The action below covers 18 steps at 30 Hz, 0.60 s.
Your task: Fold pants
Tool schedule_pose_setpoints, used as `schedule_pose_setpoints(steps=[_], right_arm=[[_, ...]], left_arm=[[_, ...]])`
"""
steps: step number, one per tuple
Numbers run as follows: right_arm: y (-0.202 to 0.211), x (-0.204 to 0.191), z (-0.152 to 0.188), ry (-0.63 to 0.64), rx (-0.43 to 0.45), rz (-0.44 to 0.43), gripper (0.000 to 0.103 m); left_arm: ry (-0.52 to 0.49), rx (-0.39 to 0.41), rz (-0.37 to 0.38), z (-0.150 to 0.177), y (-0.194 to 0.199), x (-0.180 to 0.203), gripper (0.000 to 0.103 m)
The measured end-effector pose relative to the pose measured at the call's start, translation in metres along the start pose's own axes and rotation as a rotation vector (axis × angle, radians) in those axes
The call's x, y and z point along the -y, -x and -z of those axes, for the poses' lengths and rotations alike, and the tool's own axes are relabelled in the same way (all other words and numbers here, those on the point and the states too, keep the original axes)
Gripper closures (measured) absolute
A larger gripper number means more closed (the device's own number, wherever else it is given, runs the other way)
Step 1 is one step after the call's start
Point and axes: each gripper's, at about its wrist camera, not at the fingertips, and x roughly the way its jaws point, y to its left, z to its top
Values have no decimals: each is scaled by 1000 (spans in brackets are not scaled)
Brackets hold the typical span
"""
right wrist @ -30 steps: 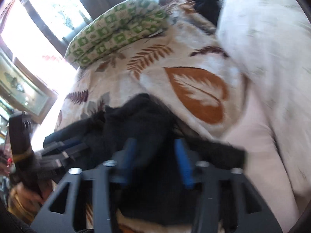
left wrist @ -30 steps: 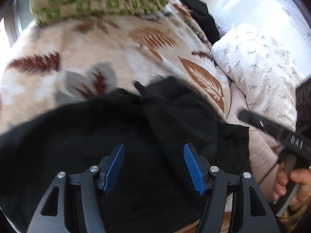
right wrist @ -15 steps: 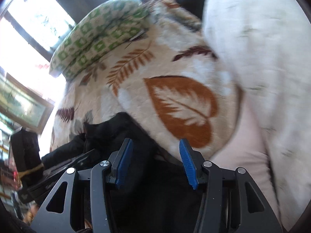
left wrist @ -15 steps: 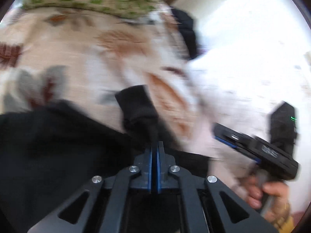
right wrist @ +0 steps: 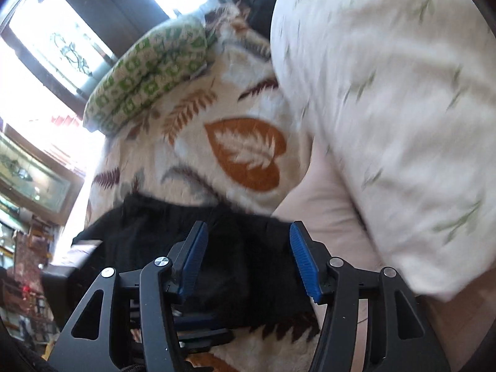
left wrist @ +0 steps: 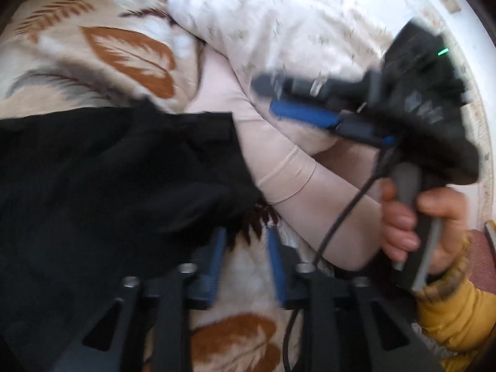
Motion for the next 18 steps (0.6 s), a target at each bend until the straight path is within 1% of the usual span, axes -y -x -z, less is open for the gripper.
schedule_pose_setpoints(steps=[1, 2, 4, 5, 7, 9, 10, 11, 13, 14, 15, 16, 17, 18], right_arm=[[-5, -3, 1, 3, -21, -16, 49], [-8, -7, 2, 17, -34, -25, 49], [-9, -22, 7, 75, -39, -42, 49], [-10, -32, 11, 119, -45, -59, 49], [-15, -48, 21, 197, -54, -83, 49], [-30, -71, 34, 317, -87, -83, 49], [-39, -80, 42, 373, -105, -61, 50], [-49, -89, 49, 432, -116, -12, 51], [-72, -97, 64, 553, -122, 188, 52], [-82, -95, 70, 594, -128, 275, 55], [-90, -91, 75, 622, -138, 336, 72], [-89, -85, 77, 615, -135, 347, 84], [-78, -81, 74, 586, -98, 347, 91], [-64, -79, 68, 562, -44, 347, 92]], left_arm=[[11, 24, -8, 5, 12, -6, 54], [20, 47, -1, 7, 23, -11, 52], [39, 94, 14, 21, 49, -24, 52], [51, 125, -2, 22, 59, -33, 52], [101, 188, -92, 22, 78, -57, 52], [167, 234, -191, 10, 93, -84, 54], [189, 247, -228, 5, 97, -93, 54], [202, 255, -261, -1, 99, -101, 54], [198, 246, -344, -13, 99, -113, 54], [192, 227, -384, -18, 93, -116, 54], [187, 203, -420, -19, 86, -118, 54], [179, 178, -453, -20, 79, -119, 55], [163, 169, -469, -17, 74, -117, 55], [142, 176, -464, -10, 74, -113, 55]])
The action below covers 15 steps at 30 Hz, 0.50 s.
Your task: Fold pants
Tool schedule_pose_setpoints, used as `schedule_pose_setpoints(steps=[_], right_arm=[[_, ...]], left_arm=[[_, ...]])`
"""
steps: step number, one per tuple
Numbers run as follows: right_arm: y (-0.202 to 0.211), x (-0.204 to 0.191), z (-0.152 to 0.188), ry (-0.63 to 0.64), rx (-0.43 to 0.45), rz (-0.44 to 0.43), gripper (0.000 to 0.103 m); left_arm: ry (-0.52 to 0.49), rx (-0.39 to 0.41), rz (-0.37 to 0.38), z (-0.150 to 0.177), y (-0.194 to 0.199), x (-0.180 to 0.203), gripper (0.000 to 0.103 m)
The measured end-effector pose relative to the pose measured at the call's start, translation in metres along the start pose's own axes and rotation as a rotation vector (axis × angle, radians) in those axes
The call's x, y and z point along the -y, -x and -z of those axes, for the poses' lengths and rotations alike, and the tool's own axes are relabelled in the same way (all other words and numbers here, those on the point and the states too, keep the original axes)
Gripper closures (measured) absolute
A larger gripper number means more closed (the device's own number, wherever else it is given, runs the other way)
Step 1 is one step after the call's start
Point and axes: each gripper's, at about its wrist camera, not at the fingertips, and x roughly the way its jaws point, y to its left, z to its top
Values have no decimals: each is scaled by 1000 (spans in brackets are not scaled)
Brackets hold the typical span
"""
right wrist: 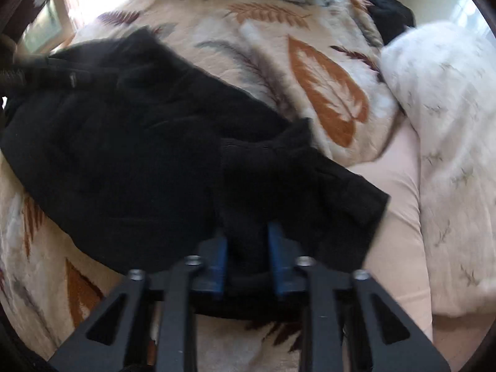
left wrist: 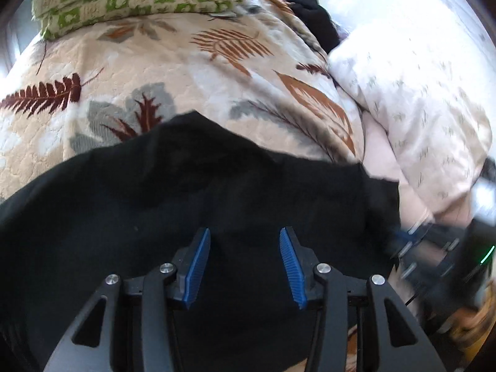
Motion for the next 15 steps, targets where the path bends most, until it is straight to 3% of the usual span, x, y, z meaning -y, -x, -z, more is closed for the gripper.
schedule_pose_setpoints(steps=[2, 4, 8, 11, 15], right_arm=[[30, 23, -5, -98, 99, 7, 93], [49, 50, -8, -208, 124, 6, 93], [34, 71, 10, -293, 3, 78, 93], [8, 72, 26, -311, -121, 65, 90], [25, 70, 15, -256, -54, 166, 73]], left_arm=[[-31, 15, 54, 13, 10, 7, 55], [-98, 1, 55, 24, 16, 15, 55], [-185, -87, -20, 44, 6, 10, 57], [-185, -91, -15, 51, 14, -1, 64], [-132, -94, 4, 45, 30, -9, 65]])
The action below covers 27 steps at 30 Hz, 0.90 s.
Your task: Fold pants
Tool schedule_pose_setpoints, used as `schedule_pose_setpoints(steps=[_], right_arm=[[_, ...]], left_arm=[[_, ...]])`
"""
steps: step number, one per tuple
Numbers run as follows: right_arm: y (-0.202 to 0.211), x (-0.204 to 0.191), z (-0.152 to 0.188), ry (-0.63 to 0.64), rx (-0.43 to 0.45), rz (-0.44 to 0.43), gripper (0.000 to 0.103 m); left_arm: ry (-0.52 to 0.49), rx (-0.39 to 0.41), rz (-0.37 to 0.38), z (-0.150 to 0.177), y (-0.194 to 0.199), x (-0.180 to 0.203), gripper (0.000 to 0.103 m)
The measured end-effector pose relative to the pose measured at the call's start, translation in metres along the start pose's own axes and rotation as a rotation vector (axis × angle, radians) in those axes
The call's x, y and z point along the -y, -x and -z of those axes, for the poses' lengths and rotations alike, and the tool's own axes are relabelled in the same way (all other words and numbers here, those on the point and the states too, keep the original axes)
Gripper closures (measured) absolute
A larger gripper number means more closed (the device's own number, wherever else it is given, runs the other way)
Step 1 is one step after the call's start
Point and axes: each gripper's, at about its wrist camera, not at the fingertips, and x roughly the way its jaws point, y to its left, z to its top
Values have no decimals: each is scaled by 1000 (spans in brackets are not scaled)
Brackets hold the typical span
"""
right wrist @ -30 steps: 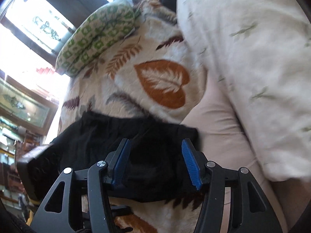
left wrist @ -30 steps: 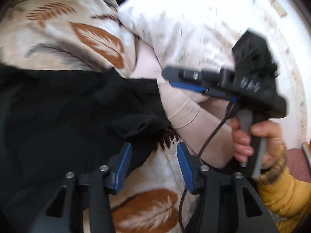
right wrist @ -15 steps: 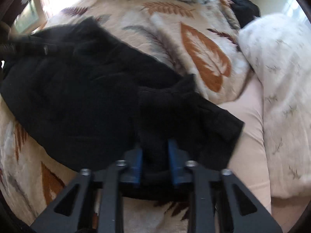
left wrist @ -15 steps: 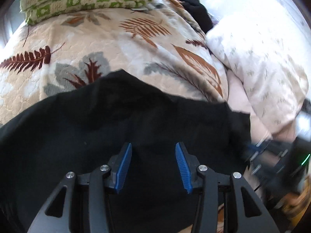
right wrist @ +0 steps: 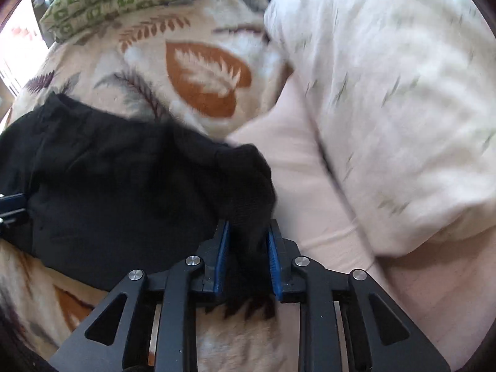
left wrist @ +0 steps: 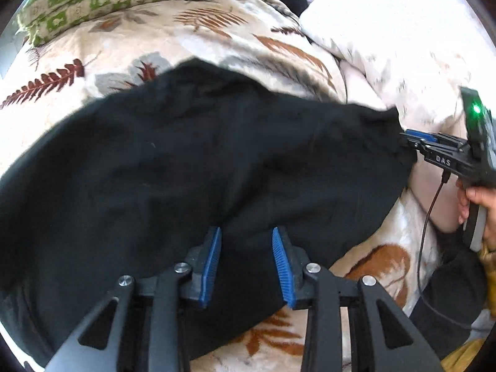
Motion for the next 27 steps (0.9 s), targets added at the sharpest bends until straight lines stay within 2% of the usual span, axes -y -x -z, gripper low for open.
schedule_pose_setpoints(steps=[3, 5, 8, 10, 12, 13, 14, 15, 17, 18, 20, 21, 24, 27], right_arm=[[16, 6, -9, -6, 69, 16, 39], [18, 7, -14, 5, 87, 12, 39], [23, 3, -25, -3, 112, -49, 43], [18, 3, -32, -25, 86, -162, 50], [3, 3, -37, -74, 12, -296, 59], [-7, 4, -39, -96, -24, -360, 62], [-13, 2, -39, -105, -42, -392, 63], [-24, -1, -40, -107, -68, -423, 66], [-35, -5, -38, -97, -99, -423, 67], [-45, -8, -38, -91, -122, -416, 67], [-64, -11, -37, -77, -152, -390, 75], [-66, -12, -36, -59, -143, -377, 83], [-54, -12, -32, -64, -121, -367, 80], [-28, -16, -27, -35, -52, -375, 75]], left_arm=[[30, 42, 13, -24, 5, -2, 65], [64, 77, 25, -46, 6, -4, 65], [96, 94, 19, -76, -5, -8, 65], [121, 64, 1, -93, -23, -12, 65], [149, 30, -73, -105, -40, -23, 65], [169, 22, -109, -109, -47, -29, 67], [189, 28, -122, -112, -49, -34, 78], [217, 38, -126, -116, -51, -40, 82], [252, 33, -100, -119, -52, -45, 82], [238, 28, -105, -121, -53, -44, 82], [191, 29, -124, -120, -54, -39, 82], [177, 32, -129, -119, -53, -37, 82], [159, 37, -134, -108, -42, -33, 82], [91, 75, -125, -80, -10, -27, 81]])
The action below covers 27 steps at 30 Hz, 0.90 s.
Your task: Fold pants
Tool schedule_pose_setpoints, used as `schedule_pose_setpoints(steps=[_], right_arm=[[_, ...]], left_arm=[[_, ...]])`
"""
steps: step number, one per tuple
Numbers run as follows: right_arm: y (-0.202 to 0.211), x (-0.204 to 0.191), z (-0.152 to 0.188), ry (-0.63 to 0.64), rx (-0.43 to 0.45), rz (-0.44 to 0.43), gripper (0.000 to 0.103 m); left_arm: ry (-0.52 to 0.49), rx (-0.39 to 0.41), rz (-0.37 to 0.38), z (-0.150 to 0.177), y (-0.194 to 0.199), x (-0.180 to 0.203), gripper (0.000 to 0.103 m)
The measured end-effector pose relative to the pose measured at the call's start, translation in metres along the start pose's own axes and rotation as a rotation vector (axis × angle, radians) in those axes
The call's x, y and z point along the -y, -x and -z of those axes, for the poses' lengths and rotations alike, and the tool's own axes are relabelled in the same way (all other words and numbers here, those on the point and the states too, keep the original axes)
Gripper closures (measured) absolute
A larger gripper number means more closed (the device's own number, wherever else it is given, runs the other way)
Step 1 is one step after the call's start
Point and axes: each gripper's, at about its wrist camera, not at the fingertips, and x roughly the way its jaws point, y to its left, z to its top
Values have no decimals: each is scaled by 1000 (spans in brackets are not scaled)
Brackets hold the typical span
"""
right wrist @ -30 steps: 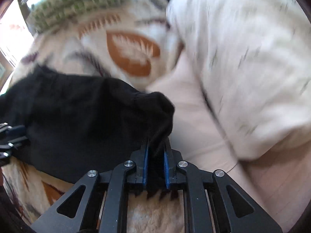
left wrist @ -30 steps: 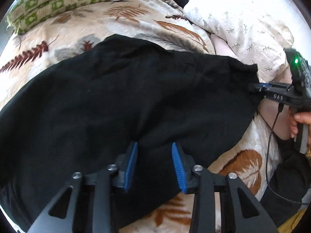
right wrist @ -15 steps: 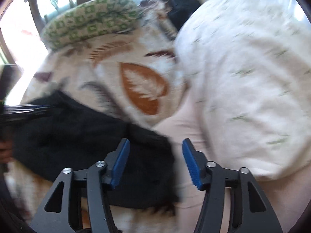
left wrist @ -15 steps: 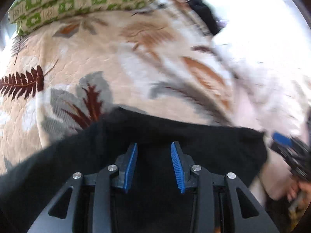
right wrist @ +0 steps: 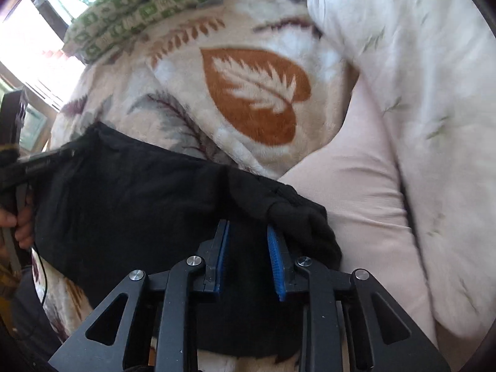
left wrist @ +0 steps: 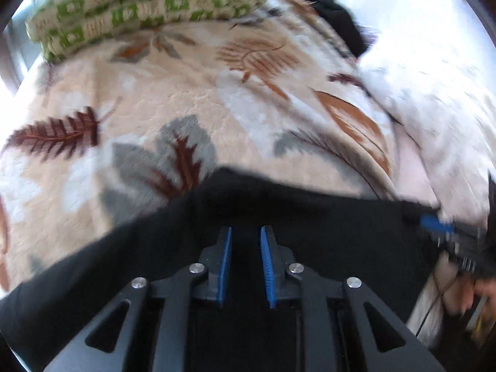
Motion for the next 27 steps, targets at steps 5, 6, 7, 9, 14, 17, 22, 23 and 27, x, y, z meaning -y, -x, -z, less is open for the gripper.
schedule_pose_setpoints(steps=[5, 6, 7, 9, 14, 17, 22, 23, 27], right_arm=[[3, -39, 13, 88, -17, -82, 72], [-2, -49, 17, 118, -34, -84, 72], [-7, -57, 21, 149, -52, -77, 72], [-25, -66, 27, 200, -97, -13, 72], [-34, -66, 29, 261, -65, 68, 72], [-23, -64, 33, 198, -49, 80, 66], [-12, -74, 50, 139, 17, -43, 63], [-20, -82, 51, 151, 3, -35, 62], [-37, -97, 56, 210, 0, 24, 53]], left_arm=[[42, 23, -29, 64, 54, -48, 73], [69, 10, -44, 74, 59, -63, 73], [87, -5, -79, 84, 61, -76, 73], [109, -29, -199, 103, 59, -102, 75], [205, 57, -144, 117, 65, -130, 89], [165, 75, -190, 120, 69, -117, 89], [232, 177, -144, 134, 104, -122, 67], [249, 190, -142, 137, 108, -127, 65], [278, 121, -274, 145, 92, -149, 62]])
